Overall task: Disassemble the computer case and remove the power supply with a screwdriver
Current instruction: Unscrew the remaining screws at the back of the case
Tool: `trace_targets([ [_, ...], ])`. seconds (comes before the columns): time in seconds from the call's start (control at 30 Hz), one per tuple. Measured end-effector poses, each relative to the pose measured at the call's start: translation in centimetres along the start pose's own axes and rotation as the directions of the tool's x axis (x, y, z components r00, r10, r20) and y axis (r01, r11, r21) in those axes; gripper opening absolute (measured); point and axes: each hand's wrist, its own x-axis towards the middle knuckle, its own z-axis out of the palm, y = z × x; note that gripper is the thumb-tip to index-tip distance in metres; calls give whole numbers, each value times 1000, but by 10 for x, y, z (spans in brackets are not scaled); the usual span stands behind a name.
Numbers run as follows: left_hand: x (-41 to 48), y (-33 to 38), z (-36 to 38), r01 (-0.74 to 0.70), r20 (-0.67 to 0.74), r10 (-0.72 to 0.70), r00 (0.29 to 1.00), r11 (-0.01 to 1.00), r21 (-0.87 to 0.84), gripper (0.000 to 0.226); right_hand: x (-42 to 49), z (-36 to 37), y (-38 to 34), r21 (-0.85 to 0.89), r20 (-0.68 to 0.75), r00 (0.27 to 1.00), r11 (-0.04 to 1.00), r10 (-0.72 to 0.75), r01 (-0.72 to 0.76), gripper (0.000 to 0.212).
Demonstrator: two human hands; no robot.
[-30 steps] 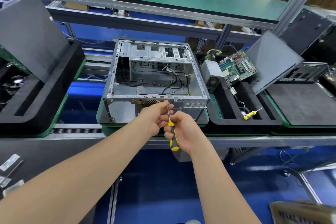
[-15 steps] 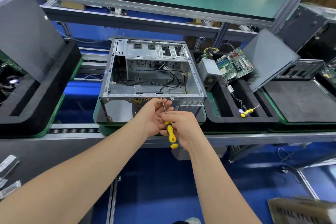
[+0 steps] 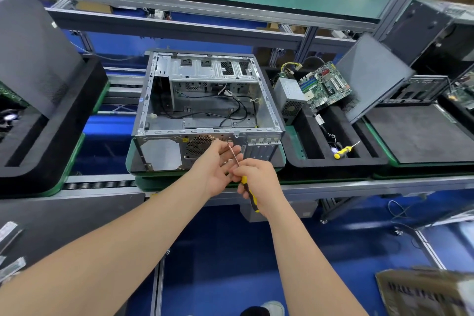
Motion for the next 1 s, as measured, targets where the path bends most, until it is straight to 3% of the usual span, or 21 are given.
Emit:
trace_targets([
  [0.13,-2,-17,13,-19,-27,21,999,997,76,9,-4,-14,6,-15,-212,966,989,-146,146,12],
  [0.27,1,-42,46,89,-4,-89,996,987,133,23,-1,-46,6,-15,-349,919,981,-184,191,8],
  [0.37,16,-62,81,72,12,-77,997,970,233,31,7,-80,8,-3,-432,885,981,-175,193,6],
  [0.63,93,-108,163,-8,105,-31,994,937,348,18,72,-190,7,-9,-457,887,998,-65,68,9],
  [0.73,128,-121,183,-83,-1,100,995,841,535,11,106,-225,11,-39,-408,913,999,-3,-14,7],
  [0.87,169,-127,196,-152,-56,337,940,559,815,5,149,-259,18,-23,-344,937,997,67,-79,8],
  [1.0,197,-128,200,-110,-72,419,905,394,912,5,179,-279,21,-3,-270,958,995,97,-101,10],
])
